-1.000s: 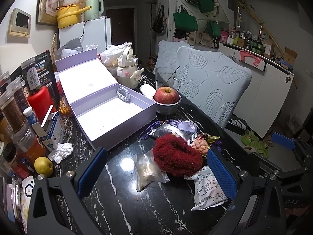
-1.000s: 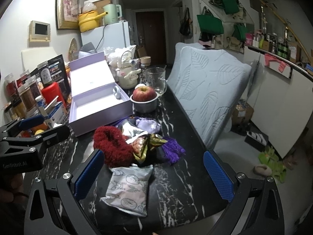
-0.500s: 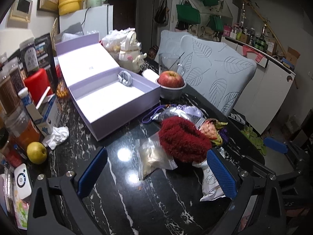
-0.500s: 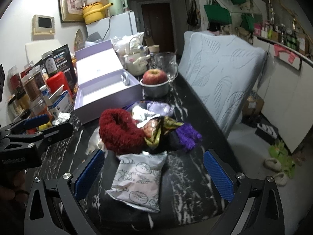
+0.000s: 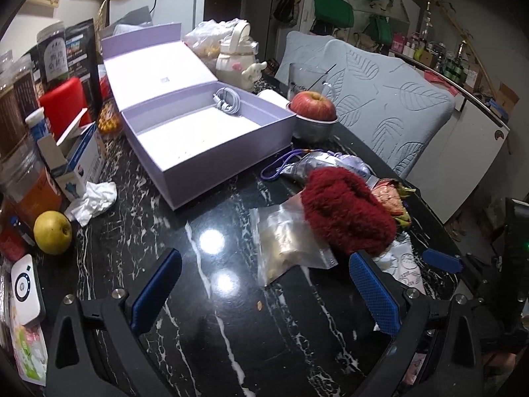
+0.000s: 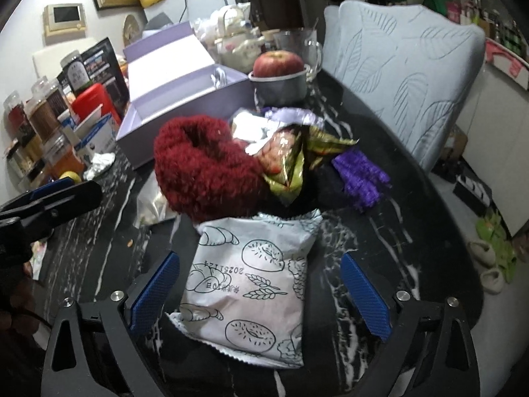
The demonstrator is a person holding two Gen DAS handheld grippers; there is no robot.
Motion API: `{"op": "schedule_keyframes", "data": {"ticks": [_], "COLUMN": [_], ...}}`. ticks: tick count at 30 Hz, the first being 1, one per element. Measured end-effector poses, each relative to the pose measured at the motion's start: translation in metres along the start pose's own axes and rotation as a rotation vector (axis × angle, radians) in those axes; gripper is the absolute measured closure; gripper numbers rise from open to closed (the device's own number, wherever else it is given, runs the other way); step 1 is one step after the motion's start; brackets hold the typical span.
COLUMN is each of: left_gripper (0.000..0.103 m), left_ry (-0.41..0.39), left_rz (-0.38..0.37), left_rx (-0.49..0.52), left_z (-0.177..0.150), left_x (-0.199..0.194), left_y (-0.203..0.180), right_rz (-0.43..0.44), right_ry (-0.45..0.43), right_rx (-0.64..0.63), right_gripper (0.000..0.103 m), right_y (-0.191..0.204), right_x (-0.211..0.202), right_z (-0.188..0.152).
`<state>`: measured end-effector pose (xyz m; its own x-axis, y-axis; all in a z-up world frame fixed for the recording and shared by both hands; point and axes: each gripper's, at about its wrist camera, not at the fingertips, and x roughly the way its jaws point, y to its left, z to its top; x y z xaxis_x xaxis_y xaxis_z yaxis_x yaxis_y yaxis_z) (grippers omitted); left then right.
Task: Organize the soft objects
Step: 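Grasp the white printed pastry packet with right gripper while left gripper grasps the clear zip bag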
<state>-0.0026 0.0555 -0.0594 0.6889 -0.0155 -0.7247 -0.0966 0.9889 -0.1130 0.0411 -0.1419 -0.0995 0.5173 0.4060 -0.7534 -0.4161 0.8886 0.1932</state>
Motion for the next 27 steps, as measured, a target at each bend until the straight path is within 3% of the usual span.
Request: {"op": "schedule_keyframes", "data": {"ticks": [11,27], "left_gripper": [0.000,0.000], "left_ry": [0.053,0.166], "left_rz": [-0.005,0.010], "left_rx": [-0.005,0.028], "left_z": [0.007,0.014], "left_x": [0.026,0.082], "left_y": [-0.004,-0.014], "right_rz": [0.064,0.047], "right_ry": [0.073,0.057], "right_rx": [-0.018,0.006], "right_gripper": [0.043,0.045], "right_y": [-0.002,-0.029], "right_x": [0.017,0.012], "right_z": [-0.001,0.003]}}
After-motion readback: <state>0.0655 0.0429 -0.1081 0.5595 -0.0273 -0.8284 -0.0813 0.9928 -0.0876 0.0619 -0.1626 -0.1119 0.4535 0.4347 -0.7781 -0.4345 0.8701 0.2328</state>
